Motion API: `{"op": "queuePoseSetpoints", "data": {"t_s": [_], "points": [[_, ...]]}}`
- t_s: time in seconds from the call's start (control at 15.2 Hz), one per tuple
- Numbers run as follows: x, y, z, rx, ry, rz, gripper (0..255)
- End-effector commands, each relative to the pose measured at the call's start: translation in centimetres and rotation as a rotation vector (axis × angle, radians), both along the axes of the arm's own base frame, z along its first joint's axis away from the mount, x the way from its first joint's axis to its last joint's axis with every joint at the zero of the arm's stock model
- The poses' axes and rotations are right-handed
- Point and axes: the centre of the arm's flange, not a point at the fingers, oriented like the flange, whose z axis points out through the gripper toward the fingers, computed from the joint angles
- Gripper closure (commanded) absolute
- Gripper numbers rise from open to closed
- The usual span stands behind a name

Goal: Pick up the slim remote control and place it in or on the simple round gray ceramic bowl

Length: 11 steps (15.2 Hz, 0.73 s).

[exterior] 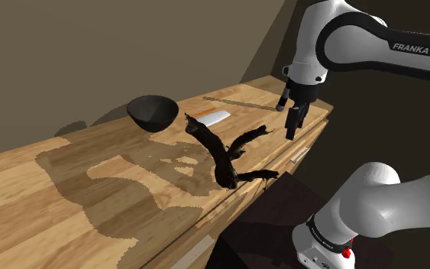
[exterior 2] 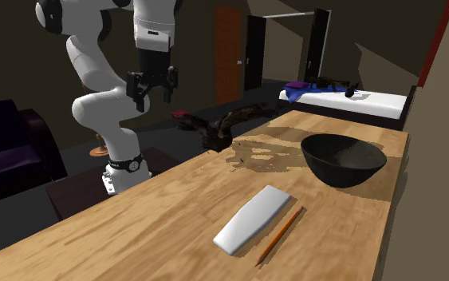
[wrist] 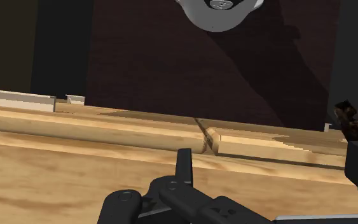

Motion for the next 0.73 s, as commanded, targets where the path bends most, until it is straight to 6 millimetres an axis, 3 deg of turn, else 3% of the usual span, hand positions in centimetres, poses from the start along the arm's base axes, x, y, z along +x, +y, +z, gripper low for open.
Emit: {"op": "queuePoseSetpoints", "data": {"t_s": [0.0, 0.66], "points": [[0.0, 0.0, 0.0, 0.000, 0.000, 0.000, 0], [9.4, -5.6, -4.7, 0.060, -0.063, 0.453, 0]]}}
